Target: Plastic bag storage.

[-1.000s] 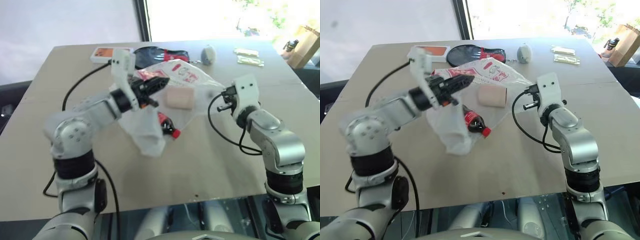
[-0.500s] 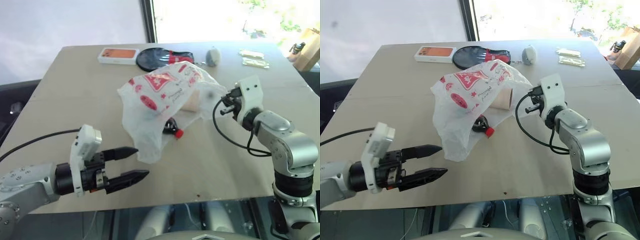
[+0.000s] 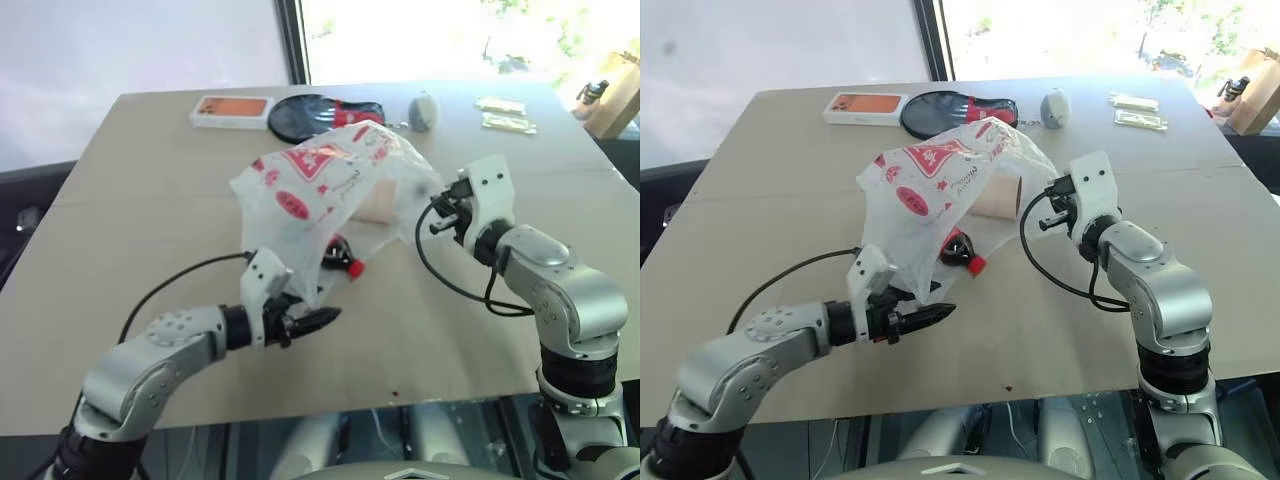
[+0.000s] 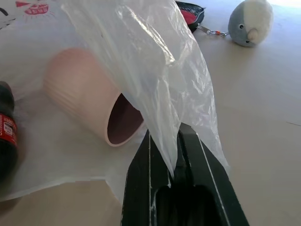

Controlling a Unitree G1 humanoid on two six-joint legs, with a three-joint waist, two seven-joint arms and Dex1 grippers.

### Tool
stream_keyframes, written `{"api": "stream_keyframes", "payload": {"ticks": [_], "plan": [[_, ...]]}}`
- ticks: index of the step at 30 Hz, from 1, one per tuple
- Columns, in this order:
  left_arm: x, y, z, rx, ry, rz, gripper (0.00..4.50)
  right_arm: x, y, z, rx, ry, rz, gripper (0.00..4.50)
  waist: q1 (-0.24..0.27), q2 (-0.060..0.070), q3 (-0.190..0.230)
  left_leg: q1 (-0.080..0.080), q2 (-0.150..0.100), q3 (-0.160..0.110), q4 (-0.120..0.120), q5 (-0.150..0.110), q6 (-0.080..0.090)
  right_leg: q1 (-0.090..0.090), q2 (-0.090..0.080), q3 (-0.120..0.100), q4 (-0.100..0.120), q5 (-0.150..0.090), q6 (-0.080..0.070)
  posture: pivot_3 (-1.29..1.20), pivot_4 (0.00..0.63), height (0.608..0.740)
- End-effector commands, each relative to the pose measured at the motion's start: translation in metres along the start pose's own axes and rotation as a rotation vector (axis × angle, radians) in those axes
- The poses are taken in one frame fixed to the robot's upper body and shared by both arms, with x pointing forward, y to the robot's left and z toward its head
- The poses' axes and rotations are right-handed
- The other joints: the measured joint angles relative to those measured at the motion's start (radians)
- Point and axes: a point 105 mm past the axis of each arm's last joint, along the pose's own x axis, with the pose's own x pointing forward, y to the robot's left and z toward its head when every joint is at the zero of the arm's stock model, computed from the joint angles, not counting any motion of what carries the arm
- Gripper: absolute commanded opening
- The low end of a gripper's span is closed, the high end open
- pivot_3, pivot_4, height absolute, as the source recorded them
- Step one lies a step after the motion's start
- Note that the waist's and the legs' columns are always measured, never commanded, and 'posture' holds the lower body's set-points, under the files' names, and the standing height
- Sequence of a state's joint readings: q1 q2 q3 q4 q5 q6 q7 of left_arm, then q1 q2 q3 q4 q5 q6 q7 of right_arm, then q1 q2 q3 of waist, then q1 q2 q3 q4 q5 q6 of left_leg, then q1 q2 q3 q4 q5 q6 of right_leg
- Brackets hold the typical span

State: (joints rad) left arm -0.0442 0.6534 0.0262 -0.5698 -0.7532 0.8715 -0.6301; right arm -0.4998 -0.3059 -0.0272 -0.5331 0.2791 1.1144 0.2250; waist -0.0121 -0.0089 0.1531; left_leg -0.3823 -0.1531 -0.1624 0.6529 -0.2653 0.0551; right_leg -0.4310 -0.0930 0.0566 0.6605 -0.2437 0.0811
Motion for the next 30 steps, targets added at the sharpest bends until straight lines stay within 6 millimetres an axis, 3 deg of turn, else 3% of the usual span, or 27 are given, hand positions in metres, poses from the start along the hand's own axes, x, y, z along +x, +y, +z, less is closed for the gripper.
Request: {"api": "stream_keyframes", "payload": {"ticks": [1, 2, 4, 7, 10, 15, 19, 22, 26, 30], "plan": [[-0.001, -0.010, 0.022, -0.056, -0.150, -0.108, 1.40, -0.004, 0.004, 0.017, -0.008, -0.068, 0.014, 0.00, -0.001, 0.000, 0.000, 0.000, 0.000, 0.000, 0.000, 0.000, 0.000, 0.000, 0.000, 0.000, 0.000, 0.000, 0.000, 0.00, 0.150, 0.740], [-0.005, -0.006, 0.038, -0.115, -0.243, -0.111, 0.91, -0.004, 0.003, 0.018, -0.001, -0.073, 0.018, 0.00, -0.001, 0.000, 0.000, 0.000, 0.000, 0.000, 0.000, 0.000, 0.000, 0.000, 0.000, 0.000, 0.000, 0.000, 0.000, 0.00, 0.150, 0.740], [-0.030, 0.021, 0.101, -0.241, -0.550, -0.079, 0.09, -0.005, -0.003, 0.027, 0.099, -0.115, 0.056, 0.00, 0.004, 0.000, 0.000, 0.000, 0.001, -0.001, 0.001, 0.000, 0.000, 0.000, 0.000, -0.001, 0.001, 0.000, 0.000, 0.00, 0.150, 0.740], [-0.071, 0.035, 0.167, -0.324, -0.816, -0.117, 0.09, -0.003, -0.013, 0.058, 0.249, -0.217, 0.156, 0.00, 0.001, -0.003, 0.002, -0.003, 0.001, -0.009, 0.007, 0.002, -0.003, 0.000, 0.002, -0.008, 0.002, 0.002, -0.002, 0.00, 0.150, 0.740], [-0.091, 0.042, 0.219, -0.319, -0.932, -0.104, 0.09, -0.003, -0.019, 0.114, 0.378, -0.356, 0.334, 0.00, -0.003, -0.003, 0.002, -0.003, 0.001, -0.007, 0.009, 0.002, -0.003, 0.001, 0.002, -0.006, 0.002, 0.003, -0.003, 0.00, 0.150, 0.740], [-0.108, 0.053, 0.279, -0.289, -1.036, -0.052, 0.09, -0.012, -0.045, 0.204, 0.434, -0.551, 0.460, 0.00, -0.007, -0.003, 0.002, -0.009, 0.001, -0.009, 0.012, 0.001, -0.002, -0.003, 0.001, -0.009, 0.001, 0.003, -0.003, 0.00, 0.150, 0.740], [-0.113, 0.055, 0.316, -0.228, -1.062, -0.022, 0.09, -0.022, -0.075, 0.250, 0.458, -0.651, 0.424, 0.00, -0.008, -0.003, 0.002, -0.019, -0.001, -0.010, 0.015, 0.001, -0.002, -0.010, -0.002, -0.013, 0.002, 0.003, -0.003, 0.00, 0.150, 0.740], [-0.114, 0.050, 0.334, -0.169, -1.065, -0.036, 0.09, -0.035, -0.087, 0.268, 0.429, -0.686, 0.407, 0.00, -0.013, -0.003, 0.002, -0.026, -0.002, -0.011, 0.016, 0.002, -0.002, -0.016, -0.003, -0.015, 0.002, 0.003, -0.003, 0.00, 0.150, 0.740], [-0.108, 0.048, 0.340, -0.142, -1.036, -0.051, 0.09, -0.052, -0.088, 0.270, 0.367, -0.684, 0.402, 0.00, -0.034, -0.003, 0.002, -0.032, -0.001, -0.015, 0.018, 0.002, -0.002, -0.020, -0.004, -0.016, 0.003, 0.003, -0.003, 0.00, 0.150, 0.740], [-0.100, 0.048, 0.328, -0.125, -0.981, -0.049, 0.09, -0.064, -0.077, 0.250, 0.322, -0.632, 0.406, 0.00, -0.054, -0.003, 0.002, -0.033, -0.001, -0.016, 0.018, 0.002, -0.002, -0.022, -0.004, -0.015, 0.004, 0.003, -0.003, 0.00, 0.150, 0.740]]}}
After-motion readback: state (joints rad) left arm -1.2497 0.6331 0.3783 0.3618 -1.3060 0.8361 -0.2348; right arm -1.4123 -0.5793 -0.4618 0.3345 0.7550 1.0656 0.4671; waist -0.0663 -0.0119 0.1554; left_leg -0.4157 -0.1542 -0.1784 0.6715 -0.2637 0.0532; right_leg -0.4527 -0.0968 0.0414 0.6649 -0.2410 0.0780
